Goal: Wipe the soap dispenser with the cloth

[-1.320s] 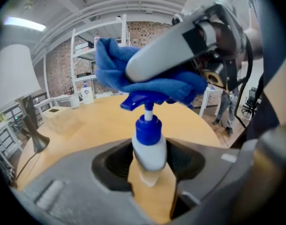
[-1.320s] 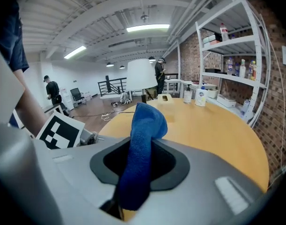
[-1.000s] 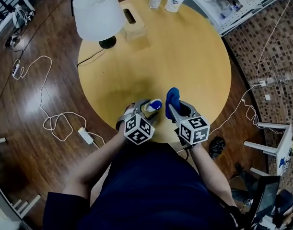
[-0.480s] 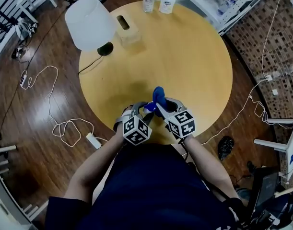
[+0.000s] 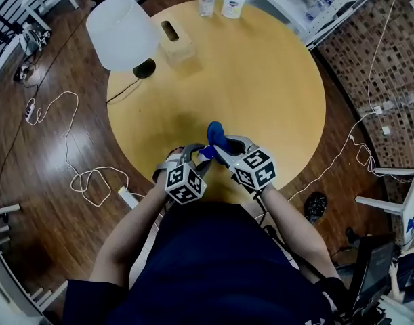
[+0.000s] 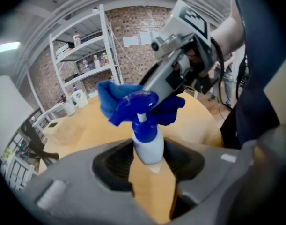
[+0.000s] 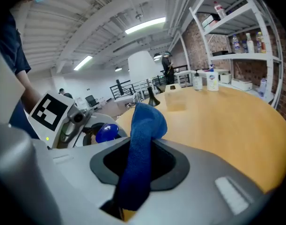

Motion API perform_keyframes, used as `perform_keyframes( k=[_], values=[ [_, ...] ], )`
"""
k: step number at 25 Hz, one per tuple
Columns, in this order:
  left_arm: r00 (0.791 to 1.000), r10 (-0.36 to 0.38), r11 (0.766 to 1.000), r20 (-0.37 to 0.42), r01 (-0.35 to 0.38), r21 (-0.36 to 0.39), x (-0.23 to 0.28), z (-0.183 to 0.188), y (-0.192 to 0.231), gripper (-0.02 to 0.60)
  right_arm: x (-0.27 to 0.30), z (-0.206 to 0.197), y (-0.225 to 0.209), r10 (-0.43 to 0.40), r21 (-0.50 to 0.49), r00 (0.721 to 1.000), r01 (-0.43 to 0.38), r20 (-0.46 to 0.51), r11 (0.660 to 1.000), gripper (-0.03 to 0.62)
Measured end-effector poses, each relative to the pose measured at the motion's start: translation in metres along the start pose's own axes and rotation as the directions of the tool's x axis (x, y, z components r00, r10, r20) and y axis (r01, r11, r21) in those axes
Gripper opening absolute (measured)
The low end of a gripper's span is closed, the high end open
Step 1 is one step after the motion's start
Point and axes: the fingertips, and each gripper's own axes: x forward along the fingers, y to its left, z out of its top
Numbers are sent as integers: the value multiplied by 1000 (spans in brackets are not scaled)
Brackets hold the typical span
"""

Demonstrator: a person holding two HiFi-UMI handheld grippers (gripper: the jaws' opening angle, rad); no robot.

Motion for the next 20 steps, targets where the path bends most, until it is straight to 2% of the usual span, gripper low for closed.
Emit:
perform_keyframes(
  k=[4,8,9,13,17,20],
  values=[
    [993,-113,988,-28,116,100,2,-1,-3,201,6,-8,-3,31,27,998,-29,-59,999,101],
    [979,-185,967,-89,197,161,6,-13,-7,195,-5,-26,-33,-70,108,990,83,-124,991,101],
    [975,-194,960,-108,212,184,8,-17,-9,192,-8,-25,-37,-70,129,991,85,-118,988,101],
    [967,-218,943,-128,243,228,10,-25,-8,189,-6,0,-22,54,152,997,-45,-57,987,101],
    [959,-246,921,-140,276,273,12,-28,-9,188,14,-1,6,212,142,968,-193,-136,971,100],
    [954,-257,911,-157,293,291,13,-29,-9,186,18,-8,3,245,202,955,-210,-170,957,100]
  ],
)
